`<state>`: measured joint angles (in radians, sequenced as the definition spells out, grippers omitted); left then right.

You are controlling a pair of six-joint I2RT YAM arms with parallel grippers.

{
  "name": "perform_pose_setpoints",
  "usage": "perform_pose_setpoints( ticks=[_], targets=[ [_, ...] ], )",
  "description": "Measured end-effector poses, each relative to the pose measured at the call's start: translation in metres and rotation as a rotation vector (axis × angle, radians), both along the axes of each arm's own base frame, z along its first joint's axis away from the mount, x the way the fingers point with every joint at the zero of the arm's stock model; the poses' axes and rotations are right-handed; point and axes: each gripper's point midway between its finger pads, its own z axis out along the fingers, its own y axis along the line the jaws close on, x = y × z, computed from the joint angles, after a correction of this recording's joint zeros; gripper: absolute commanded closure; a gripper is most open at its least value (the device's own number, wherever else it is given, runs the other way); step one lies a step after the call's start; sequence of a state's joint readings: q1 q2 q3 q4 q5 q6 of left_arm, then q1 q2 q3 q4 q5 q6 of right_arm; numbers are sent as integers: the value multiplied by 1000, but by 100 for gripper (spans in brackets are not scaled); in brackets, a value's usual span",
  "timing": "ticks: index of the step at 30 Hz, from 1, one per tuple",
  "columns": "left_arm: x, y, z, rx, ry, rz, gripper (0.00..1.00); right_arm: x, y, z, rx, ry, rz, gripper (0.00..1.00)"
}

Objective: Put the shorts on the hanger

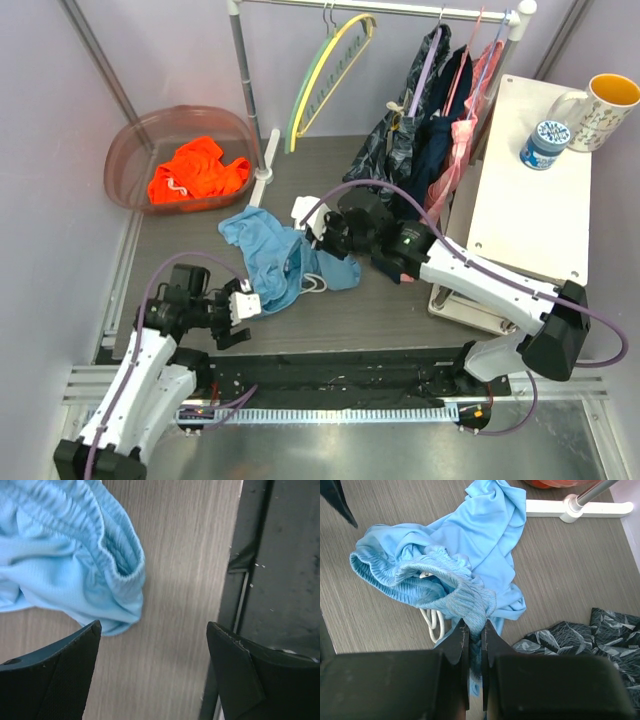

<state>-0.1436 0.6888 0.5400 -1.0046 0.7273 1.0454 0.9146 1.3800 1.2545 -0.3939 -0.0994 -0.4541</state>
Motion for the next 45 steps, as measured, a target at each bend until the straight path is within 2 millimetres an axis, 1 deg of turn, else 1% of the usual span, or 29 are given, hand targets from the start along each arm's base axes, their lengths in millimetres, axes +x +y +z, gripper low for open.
perform_pose_setpoints(
  ticks=[2, 7, 10, 12, 15, 16, 17, 18, 19, 20, 21, 22, 24, 25, 26, 27, 29, 30, 31, 32, 33, 35, 37, 38, 40, 42, 43, 44, 45],
  targets=[
    [4, -5, -6, 24, -53, -8, 17, 2, 3, -3, 1, 12, -6, 99],
    [26, -14, -16, 58, -112, 38, 20, 7, 6, -11, -5, 42, -27, 99],
    [37, -21, -19, 67, -148, 53, 20, 9, 5, -11, 0, 48, -37, 99],
    [40, -27, -23, 71, -157, 48, 20, 10, 4, -10, 5, 50, -43, 99],
    [42, -35, -32, 90, -166, 32, 26, 11, 4, -10, 10, 53, -50, 99],
    [43, -38, -36, 100, -170, 29, 40, 11, 4, -10, 11, 54, -51, 99],
    [44, -40, -41, 112, -164, 38, 51, 12, 3, -10, 12, 57, -54, 99],
    [45, -41, -44, 121, -154, 46, 73, 12, 3, -9, 13, 57, -55, 99],
    [47, -41, -46, 128, -151, 57, 80, 12, 3, -9, 14, 57, -56, 99],
    [50, -39, -49, 148, -136, 87, 86, 12, 3, -9, 14, 58, -56, 99],
    [52, -38, -49, 160, -126, 113, 95, 12, 3, -8, 14, 59, -56, 99],
    [53, -35, -48, 177, -108, 133, 99, 12, 3, -7, 16, 57, -57, 99],
    [59, -34, -30, 189, -81, 175, 100, 14, 3, 0, 23, 47, -63, 99],
    [63, -34, -12, 171, -77, 203, 100, 14, 3, 4, 30, 39, -65, 99],
    [69, -34, 11, 140, -90, 232, 100, 15, 1, 9, 37, 30, -71, 99],
    [77, -32, 45, 84, -124, 275, 100, 14, -2, 19, 50, 16, -79, 99],
    [83, -29, 97, 1, -204, 328, 100, 12, -8, 33, 73, -5, -85, 99],
    [82, -26, 142, -67, -274, 357, 100, 8, -15, 49, 96, -27, -91, 99],
    [81, -25, 160, -97, -306, 364, 100, 7, -18, 59, 109, -40, -94, 99],
    [76, -23, 186, -135, -338, 376, 100, 5, -22, 76, 135, -64, -98, 99],
    [72, -21, 206, -164, -365, 385, 100, 4, -26, 91, 161, -88, -102, 99],
    [61, -16, 247, -230, -417, 404, 98, -1, -33, 131, 228, -148, -100, 99],
    [52, -12, 275, -276, -442, 417, 96, -9, -42, 171, 289, -209, -91, 99],
    [47, -10, 285, -289, -449, 419, 96, -13, -47, 189, 313, -238, -82, 99],
    [38, -9, 304, -316, -448, 417, 94, -23, -56, 216, 348, -280, -62, 99],
    [27, -9, 321, -347, -449, 400, 94, -37, -65, 237, 373, -306, -29, 99],
    [22, -9, 328, -362, -448, 391, 94, -47, -70, 246, 385, -312, -3, 99],
    [16, -8, 337, -381, -452, 382, 94, -50, -71, 249, 391, -312, 5, 99],
    [12, -8, 341, -391, -455, 378, 95, -54, -72, 253, 398, -311, 19, 99]
  ],
)
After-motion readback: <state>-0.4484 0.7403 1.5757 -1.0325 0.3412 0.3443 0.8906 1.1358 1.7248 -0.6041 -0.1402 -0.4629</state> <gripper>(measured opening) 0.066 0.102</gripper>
